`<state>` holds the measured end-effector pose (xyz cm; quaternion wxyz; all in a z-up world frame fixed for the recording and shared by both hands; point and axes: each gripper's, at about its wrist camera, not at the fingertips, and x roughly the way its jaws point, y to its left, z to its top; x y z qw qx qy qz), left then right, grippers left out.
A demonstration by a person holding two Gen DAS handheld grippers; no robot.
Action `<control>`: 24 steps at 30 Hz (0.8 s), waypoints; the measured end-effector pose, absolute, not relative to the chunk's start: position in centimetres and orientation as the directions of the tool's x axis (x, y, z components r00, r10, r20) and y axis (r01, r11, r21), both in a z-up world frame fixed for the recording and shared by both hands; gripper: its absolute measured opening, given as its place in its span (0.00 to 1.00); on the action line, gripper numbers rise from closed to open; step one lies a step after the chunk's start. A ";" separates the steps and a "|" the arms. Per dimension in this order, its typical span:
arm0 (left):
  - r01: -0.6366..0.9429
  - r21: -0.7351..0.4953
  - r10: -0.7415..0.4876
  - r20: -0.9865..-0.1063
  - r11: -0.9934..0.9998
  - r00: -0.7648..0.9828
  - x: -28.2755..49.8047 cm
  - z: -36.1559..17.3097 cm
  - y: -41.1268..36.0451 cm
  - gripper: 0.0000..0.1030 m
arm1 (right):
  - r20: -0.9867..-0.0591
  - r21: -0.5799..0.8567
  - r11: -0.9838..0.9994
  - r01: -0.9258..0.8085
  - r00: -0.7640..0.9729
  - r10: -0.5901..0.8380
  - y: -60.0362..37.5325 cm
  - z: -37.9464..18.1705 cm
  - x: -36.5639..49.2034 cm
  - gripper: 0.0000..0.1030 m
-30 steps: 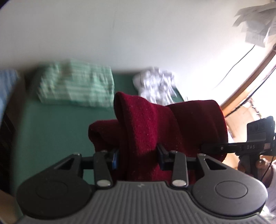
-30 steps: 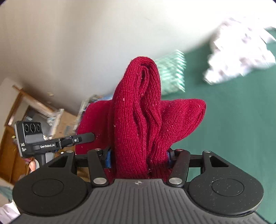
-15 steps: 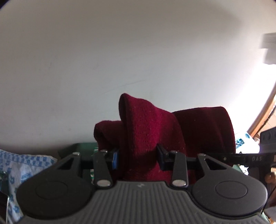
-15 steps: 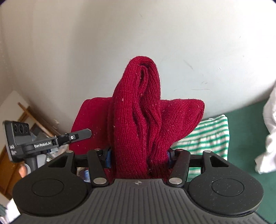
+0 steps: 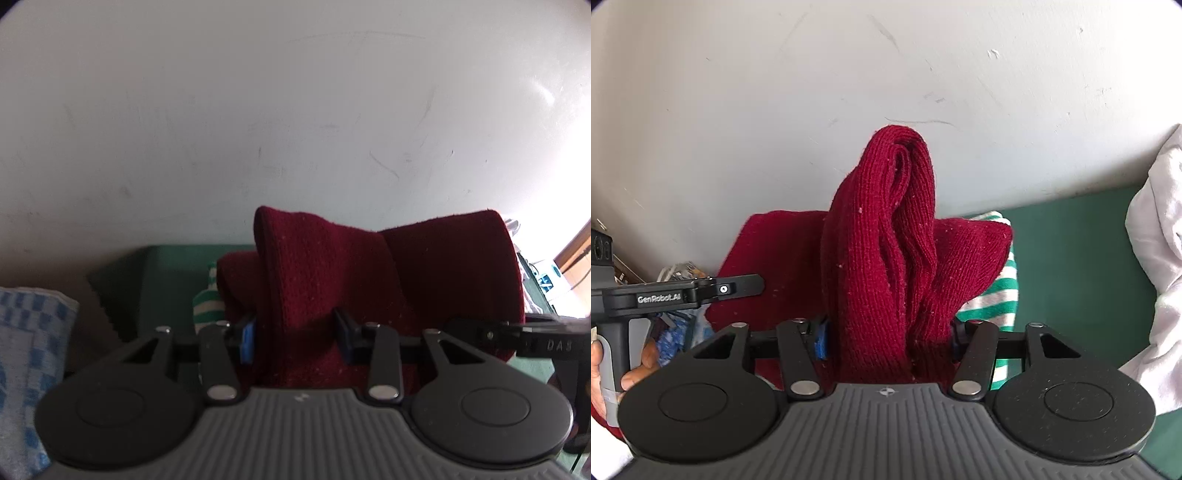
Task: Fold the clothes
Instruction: 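Lift the red sweater with both grippers and carry it toward the striped shirt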
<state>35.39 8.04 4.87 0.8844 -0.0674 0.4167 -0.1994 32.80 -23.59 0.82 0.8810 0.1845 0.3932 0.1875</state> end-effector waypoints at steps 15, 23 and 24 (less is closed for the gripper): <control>0.324 -0.231 -0.390 -0.683 0.917 0.618 35.0 3.5 10.5 0.60 | -0.590 0.528 0.833 -0.167 0.634 0.500 -25.5 -0.4 31.6 0.75; 0.337 -0.188 -0.377 -0.630 0.922 0.679 32.2 5.7 12.1 0.65 | -0.448 0.446 0.883 -0.144 0.819 0.359 -29.0 4.0 26.0 0.74; 0.342 -0.175 -0.371 -0.640 0.923 0.673 32.2 5.1 11.5 0.66 | -0.429 0.444 0.885 -0.143 0.833 0.350 -29.1 4.3 25.6 0.74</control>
